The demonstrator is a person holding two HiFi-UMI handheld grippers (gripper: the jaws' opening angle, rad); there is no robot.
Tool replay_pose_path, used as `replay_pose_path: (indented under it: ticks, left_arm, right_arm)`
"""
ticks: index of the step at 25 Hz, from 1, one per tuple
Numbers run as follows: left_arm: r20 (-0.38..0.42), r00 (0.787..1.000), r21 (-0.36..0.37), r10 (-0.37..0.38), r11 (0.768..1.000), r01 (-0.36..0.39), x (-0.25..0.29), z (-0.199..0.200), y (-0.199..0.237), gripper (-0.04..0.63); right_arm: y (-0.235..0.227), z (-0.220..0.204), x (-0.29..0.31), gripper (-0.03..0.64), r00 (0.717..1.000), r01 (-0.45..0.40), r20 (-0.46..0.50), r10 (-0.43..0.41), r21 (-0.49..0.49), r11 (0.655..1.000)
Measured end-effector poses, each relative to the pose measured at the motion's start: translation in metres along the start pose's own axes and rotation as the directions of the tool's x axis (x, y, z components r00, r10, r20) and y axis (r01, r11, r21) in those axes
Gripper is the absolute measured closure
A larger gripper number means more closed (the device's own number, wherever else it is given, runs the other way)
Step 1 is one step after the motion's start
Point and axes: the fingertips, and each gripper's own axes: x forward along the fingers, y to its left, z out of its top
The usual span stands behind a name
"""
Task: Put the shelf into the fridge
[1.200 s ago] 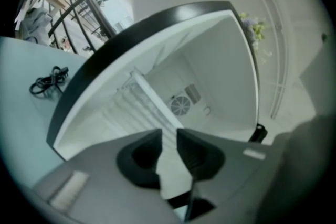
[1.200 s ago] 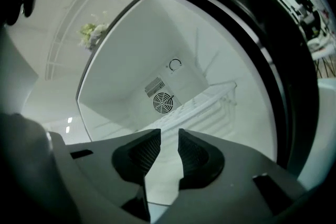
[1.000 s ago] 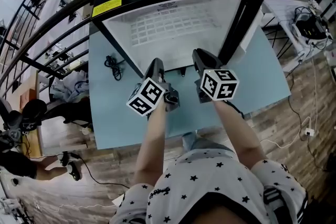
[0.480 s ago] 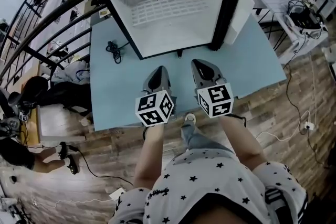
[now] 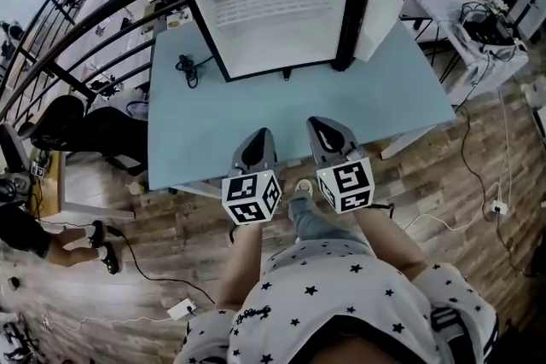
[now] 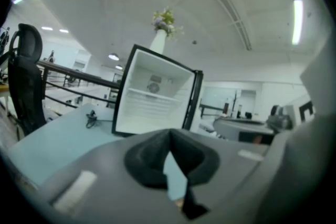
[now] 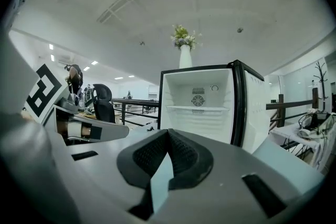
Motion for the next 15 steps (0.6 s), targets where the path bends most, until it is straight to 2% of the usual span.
replay_pose_path:
  ticks: [7, 15]
  left_arm:
    - [-0.027, 0.999, -0.031, -0.02, 0.999, 0.02, -0.031, -0.026, -0.019, 0.591]
    - [-0.04, 0.999, -0.051, -0.036, 0.998, 0.034, -0.036, -0.036, -0.025, 0.591]
  right_arm:
    - [0.012, -0.014, -0.035, 0.598, 1.0, -0.009, -0.013, 0.009, 0.028, 1.0]
    - [0.007, -0.021, -0.044, 0.6, 1.0, 0.002, -0.023, -0.001, 0.067, 0.998]
